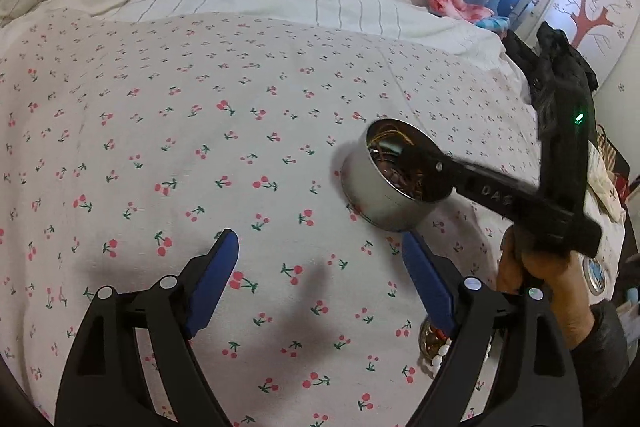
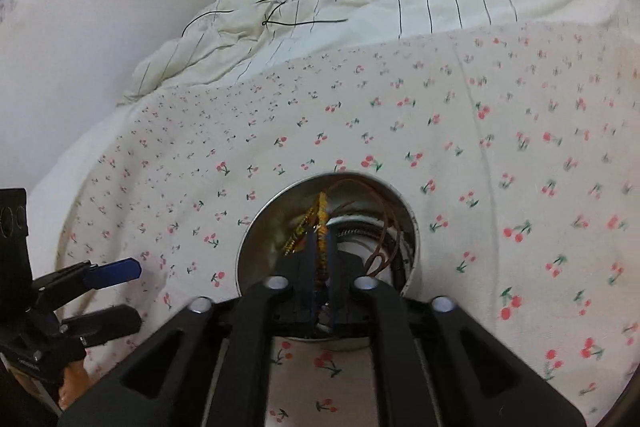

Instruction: Organize jewelry

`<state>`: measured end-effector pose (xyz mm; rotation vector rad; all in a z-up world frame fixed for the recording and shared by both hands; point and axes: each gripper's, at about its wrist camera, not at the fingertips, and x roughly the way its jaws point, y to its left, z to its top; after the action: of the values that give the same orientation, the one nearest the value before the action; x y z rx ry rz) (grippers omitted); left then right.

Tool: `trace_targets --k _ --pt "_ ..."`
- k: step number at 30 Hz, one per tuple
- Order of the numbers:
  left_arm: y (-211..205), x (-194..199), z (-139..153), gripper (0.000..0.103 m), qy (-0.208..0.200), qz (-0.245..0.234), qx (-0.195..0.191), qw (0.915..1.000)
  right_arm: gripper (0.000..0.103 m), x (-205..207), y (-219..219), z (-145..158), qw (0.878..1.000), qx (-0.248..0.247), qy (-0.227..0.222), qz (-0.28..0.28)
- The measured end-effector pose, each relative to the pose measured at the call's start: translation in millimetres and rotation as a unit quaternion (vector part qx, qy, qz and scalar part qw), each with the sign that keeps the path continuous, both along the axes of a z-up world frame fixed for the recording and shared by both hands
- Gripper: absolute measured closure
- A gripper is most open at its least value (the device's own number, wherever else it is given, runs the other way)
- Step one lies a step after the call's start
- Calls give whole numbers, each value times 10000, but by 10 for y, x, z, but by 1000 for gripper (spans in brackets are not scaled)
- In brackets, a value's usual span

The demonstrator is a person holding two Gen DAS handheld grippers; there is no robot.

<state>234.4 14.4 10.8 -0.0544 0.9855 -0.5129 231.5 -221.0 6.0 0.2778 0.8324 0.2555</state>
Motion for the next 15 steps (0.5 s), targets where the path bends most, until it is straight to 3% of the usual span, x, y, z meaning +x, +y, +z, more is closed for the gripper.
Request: trace_targets --k 1,4,6,10,12,15 --pt "-8 -4 6 23 -10 -12 7 10000 49 -38 13 67 9997 -163 -149 -38" --pt "3 -7 30 23 -16 6 -34 10000 49 -87 16 215 9981 -454 -396 -88" --pt "18 0 34 23 -12 46 -65 10000 49 -68 31 257 9981 -399 -477 -25" --pt "42 37 11 23 36 99 -84 9999 53 160 125 137 9994 -137 -130 279" --pt "54 51 0 23 53 108 -76 9999 62 298 126 -3 9993 51 194 303" --pt "74 54 3 22 47 146 -70 9999 67 425 112 -166 9986 -197 480 61"
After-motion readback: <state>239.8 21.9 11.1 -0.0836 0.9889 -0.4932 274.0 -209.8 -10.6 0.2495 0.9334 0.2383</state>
